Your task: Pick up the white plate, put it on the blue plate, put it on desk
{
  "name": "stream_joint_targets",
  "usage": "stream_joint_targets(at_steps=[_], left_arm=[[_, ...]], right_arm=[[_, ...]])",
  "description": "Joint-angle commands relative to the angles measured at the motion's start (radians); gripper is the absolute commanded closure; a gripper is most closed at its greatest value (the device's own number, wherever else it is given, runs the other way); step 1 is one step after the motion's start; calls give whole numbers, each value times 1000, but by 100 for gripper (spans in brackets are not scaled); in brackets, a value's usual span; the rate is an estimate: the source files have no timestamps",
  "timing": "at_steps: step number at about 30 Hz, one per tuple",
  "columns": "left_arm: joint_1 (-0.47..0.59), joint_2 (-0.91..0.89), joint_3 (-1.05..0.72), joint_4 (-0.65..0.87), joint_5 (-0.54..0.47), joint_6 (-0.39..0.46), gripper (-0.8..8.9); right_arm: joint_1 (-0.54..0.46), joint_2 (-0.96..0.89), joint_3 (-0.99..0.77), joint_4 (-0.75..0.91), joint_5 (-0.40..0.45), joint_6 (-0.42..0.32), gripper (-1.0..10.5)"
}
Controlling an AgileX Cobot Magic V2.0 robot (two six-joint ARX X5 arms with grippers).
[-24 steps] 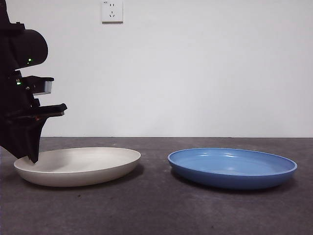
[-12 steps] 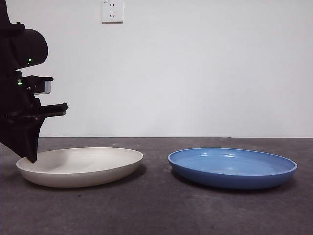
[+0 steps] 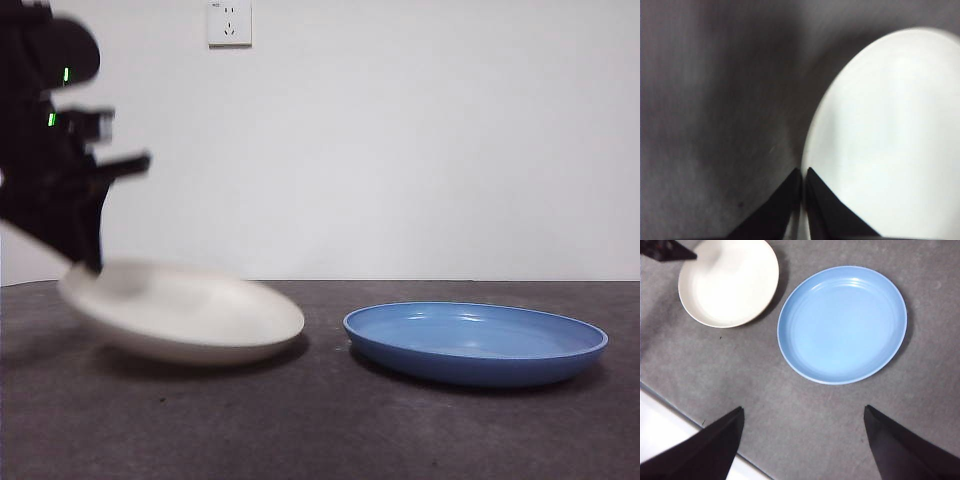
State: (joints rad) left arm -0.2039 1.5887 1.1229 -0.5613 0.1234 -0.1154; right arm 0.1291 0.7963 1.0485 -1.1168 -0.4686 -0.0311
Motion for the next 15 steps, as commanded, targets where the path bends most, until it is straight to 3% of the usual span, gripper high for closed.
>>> stream_joint_targets(at_steps=[1,9,15], left_arm=[[-16,-21,74,-13,24,-3,799],[-117,-28,179,-20,35,-19,799],[-225,-16,180,61,35,-37,799]], right_arm=[[2,6,19,18,-2,-12,563],[2,6,19,16,3,-11,563],[2,6,19,32,5,-10,563]])
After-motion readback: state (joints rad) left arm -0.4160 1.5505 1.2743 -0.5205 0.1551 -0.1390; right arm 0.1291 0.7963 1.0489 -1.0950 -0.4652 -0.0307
